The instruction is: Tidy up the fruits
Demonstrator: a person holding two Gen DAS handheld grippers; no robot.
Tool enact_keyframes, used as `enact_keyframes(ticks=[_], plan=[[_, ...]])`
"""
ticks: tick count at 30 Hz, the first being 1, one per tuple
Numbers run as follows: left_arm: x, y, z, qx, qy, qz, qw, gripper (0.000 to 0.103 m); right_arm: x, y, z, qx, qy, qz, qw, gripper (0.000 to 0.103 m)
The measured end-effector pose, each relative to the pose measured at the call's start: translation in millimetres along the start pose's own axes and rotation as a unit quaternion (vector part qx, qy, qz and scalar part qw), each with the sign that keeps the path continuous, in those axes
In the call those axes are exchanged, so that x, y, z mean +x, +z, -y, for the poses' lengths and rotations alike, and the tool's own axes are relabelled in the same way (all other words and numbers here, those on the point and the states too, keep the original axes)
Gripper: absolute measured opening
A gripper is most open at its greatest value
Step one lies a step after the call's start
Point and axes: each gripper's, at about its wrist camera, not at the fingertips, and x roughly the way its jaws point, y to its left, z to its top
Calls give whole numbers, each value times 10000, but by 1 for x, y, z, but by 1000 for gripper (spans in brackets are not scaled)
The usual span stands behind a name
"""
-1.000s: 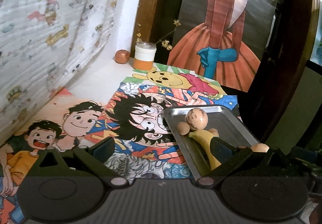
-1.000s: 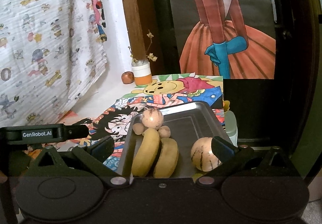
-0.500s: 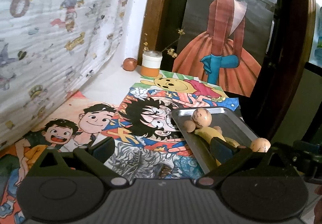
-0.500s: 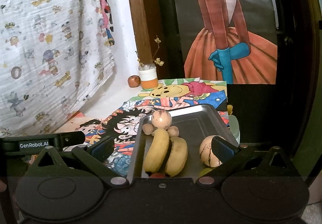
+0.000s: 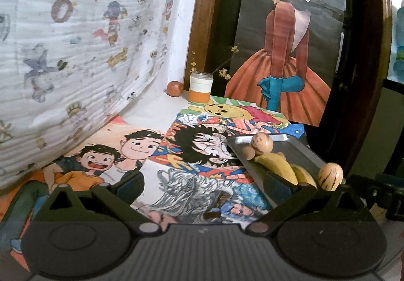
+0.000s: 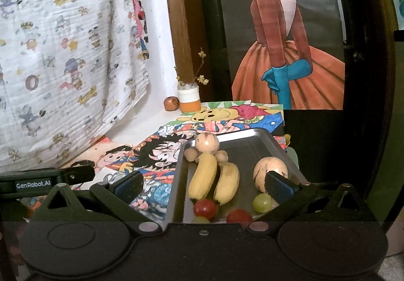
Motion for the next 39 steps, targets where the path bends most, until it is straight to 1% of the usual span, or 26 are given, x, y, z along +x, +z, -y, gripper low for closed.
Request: enact_keyframes(ticks=[9, 17, 39], plan=[[-19, -21, -13, 128, 74, 20, 9999, 103, -9, -18, -12, -80, 59, 33, 9999, 102], [-29, -33, -22, 167, 184, -33, 9997, 103, -10, -26, -20, -92, 146, -19, 9998, 102], [-31, -35, -27, 106, 218, -56, 9997, 103, -9, -29, -24, -112, 177, -72, 9998, 102]])
